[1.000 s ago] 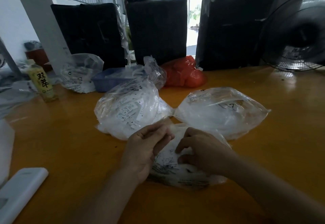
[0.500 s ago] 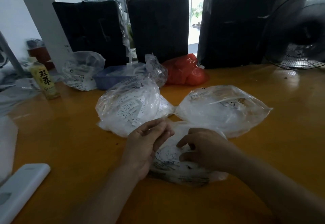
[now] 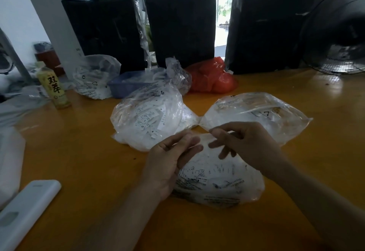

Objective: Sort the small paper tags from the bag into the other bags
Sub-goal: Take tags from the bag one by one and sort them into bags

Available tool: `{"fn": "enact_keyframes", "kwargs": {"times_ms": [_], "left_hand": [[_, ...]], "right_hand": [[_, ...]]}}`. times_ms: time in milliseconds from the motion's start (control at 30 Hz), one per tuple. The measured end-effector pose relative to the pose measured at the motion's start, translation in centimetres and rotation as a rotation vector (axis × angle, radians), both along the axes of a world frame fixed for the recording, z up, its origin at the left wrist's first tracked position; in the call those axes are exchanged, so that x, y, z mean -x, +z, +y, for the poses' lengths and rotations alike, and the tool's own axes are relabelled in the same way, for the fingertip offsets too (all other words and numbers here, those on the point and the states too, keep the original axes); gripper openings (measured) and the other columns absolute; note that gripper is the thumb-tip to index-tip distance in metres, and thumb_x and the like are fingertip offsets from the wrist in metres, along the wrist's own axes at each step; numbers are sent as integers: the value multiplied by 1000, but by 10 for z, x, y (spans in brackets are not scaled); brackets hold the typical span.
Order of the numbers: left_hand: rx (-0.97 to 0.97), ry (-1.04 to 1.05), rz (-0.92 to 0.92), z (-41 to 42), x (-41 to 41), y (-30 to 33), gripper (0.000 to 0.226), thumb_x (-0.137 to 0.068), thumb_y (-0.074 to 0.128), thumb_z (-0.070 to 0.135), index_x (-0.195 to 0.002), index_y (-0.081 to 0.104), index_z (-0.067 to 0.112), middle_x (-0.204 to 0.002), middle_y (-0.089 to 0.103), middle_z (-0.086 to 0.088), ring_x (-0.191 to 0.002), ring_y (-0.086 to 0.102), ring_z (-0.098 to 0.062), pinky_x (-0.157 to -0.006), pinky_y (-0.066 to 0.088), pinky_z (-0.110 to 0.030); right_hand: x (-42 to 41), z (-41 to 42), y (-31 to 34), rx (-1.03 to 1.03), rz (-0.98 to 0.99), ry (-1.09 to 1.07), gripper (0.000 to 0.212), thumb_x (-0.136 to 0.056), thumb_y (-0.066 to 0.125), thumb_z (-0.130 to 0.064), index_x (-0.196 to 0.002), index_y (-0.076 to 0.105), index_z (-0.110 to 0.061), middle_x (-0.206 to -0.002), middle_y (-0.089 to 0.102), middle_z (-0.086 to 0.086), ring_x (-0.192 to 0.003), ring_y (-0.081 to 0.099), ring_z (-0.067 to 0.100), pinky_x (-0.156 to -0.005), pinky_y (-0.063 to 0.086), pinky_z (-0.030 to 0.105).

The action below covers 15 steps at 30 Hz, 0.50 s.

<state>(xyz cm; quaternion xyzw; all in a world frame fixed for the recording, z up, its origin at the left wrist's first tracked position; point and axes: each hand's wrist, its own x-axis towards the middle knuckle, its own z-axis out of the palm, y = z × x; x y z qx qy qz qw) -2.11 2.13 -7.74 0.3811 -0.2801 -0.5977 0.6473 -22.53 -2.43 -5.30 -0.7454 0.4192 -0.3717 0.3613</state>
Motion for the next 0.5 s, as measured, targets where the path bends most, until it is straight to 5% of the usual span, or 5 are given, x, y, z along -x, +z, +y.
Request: {"fn": "enact_keyframes", "kwargs": {"times_ms": [100, 167, 233, 333, 500], "left_hand": [[-3, 2, -20, 1, 2, 0, 30, -79, 80, 17, -103, 80, 0, -109, 77, -23, -102, 77, -35, -79, 63, -27], [-3, -7, -26, 2, 2, 0, 23, -79, 78, 16, -97, 82, 3, -108, 78, -22, -100, 77, -32, -80, 62, -26], [-5, -25, -23, 2, 3, 0, 19, -80, 77, 13, -96, 83, 5, -108, 78, -21, -100, 78, -30, -80, 62, -25], [-10, -51, -22, 2, 5, 0, 19, -80, 76, 10, -97, 82, 3, -108, 78, -22, -101, 78, -29, -79, 62, -24], [3, -81, -50, 3, 5, -2, 23, -79, 75, 9, -99, 82, 2, -111, 77, -23, -104, 77, -30, -82, 61, -23]], "right_hand": [[-3, -1, -4, -69, -96, -60, 36, -88, 62, -59, -100, 78, -30, -85, 78, -9, -76, 75, 9, -74, 59, 29], [-3, -3, -6, -131, -210, -121, 15, -93, 70, -32, -103, 78, -26, -91, 79, -4, -81, 75, 11, -75, 60, 27], [-2, -5, -6, -221, -331, -113, 28, -91, 73, -15, -116, 71, -27, -92, 78, 4, -83, 75, 15, -74, 59, 23], [0, -4, -2, -281, -430, -91, 42, -90, 73, -7, -128, 64, -25, -93, 77, 10, -87, 76, 21, -74, 60, 23], [1, -2, 2, -247, -430, -102, 19, -92, 69, -1, -110, 70, -6, -97, 74, 15, -90, 75, 26, -82, 62, 31]]}}
